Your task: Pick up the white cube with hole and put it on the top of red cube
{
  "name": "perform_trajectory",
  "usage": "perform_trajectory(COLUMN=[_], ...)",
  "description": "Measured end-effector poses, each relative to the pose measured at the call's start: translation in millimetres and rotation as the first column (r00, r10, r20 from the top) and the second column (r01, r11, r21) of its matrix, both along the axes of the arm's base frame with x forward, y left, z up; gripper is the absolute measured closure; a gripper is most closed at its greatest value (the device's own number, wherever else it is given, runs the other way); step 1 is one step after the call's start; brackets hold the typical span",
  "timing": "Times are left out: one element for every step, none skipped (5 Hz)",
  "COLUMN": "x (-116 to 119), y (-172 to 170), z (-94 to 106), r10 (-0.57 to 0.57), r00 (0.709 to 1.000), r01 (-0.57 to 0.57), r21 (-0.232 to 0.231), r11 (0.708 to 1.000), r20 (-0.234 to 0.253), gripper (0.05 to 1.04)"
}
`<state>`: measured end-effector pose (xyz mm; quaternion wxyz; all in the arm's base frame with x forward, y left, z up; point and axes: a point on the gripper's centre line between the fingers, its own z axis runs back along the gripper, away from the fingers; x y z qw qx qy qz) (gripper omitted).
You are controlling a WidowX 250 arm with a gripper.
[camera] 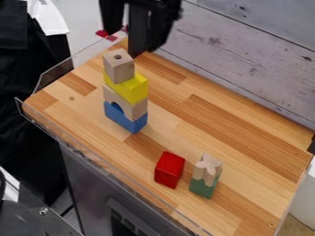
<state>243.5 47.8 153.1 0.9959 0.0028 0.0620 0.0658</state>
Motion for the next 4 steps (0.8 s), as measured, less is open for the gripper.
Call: perform_trajectory(x=[-4,-6,-9,-11], y=[16,23,23,23], z=[-10.8,-16.7,-22.9,-25.8], r10=[-0.008,-0.015,-0.039,-0.056], r00=[0.999,0.997,0.99,0.986], r01=[0.007,0.014,0.034,0.049], r21=[-0.012,-0.02,-0.04,-0.052], r11=[1.0,1.0,0.999,0.997], r20=[-0.052,-0.078,-0.132,-0.156], gripper=[0.085,0.085,0.085,0.085])
